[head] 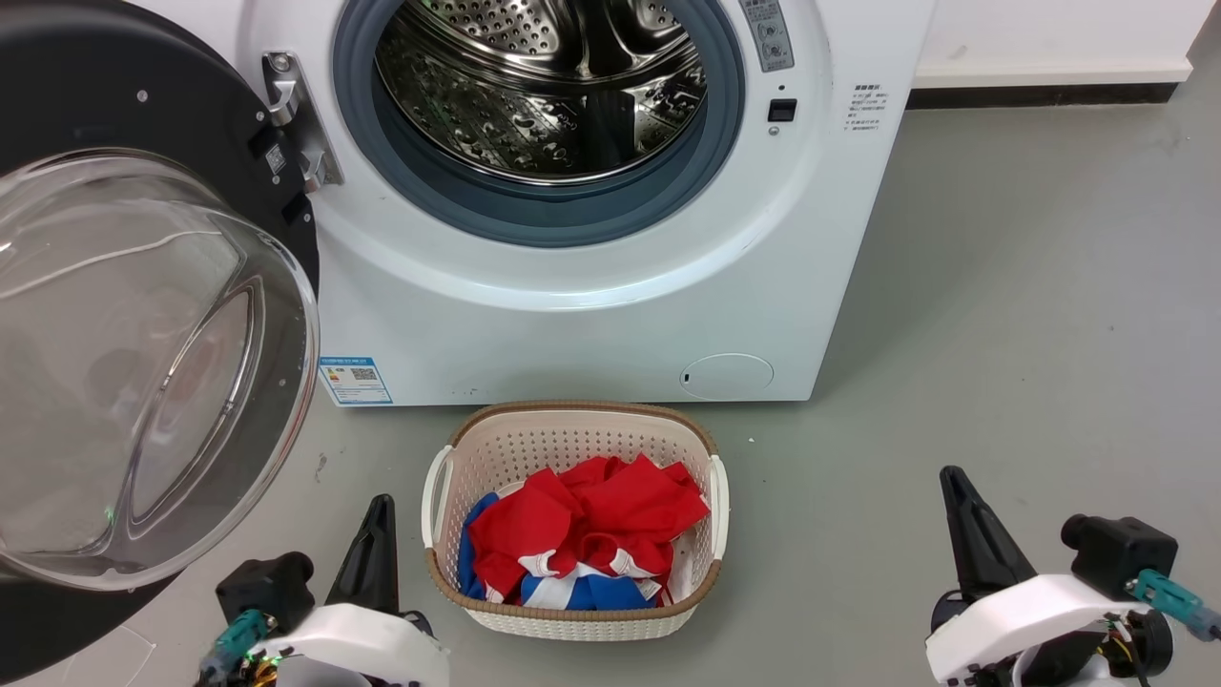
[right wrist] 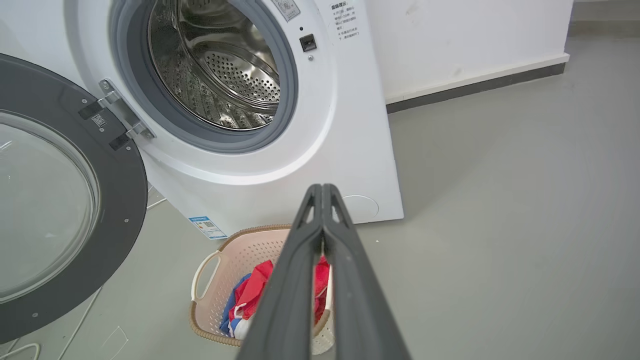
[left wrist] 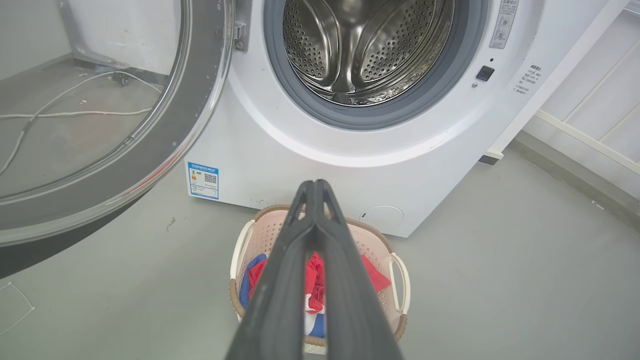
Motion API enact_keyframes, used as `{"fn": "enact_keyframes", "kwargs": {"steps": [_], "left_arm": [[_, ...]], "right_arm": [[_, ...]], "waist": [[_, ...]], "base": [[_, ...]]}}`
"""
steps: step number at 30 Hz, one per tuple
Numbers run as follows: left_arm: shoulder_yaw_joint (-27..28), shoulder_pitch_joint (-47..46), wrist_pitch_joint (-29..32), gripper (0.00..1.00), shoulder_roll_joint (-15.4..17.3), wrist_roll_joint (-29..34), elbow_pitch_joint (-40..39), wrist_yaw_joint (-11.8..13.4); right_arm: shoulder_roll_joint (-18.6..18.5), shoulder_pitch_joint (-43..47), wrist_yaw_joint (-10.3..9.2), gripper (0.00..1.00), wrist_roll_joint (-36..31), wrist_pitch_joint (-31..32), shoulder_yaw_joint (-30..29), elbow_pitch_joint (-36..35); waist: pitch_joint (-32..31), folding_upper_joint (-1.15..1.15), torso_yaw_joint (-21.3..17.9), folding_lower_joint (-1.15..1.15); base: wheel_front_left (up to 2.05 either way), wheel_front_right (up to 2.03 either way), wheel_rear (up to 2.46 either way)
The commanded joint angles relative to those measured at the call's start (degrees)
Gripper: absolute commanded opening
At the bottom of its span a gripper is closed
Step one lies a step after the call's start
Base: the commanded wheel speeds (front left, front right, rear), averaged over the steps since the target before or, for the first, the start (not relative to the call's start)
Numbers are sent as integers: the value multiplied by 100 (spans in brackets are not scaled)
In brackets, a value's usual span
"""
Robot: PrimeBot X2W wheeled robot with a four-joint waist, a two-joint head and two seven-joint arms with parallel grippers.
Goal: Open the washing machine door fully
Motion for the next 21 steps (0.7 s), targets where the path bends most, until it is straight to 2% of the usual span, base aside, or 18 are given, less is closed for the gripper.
{"fn": "enact_keyframes", "kwargs": {"steps": [1, 21], "left_arm": [[91, -131, 70, 0, -25, -284, -84, -56], [460, -209, 523, 0, -154, -1897, -83, -285]], "right_arm": [[-36, -160, 0, 0, 336, 38, -31, -59], [-78, -258, 0, 0, 2179, 279, -161, 46]], "waist": [[-4, 0, 3, 0], [-41, 0, 24, 0]], "base": [[0, 0, 0], [0, 0, 0]]}}
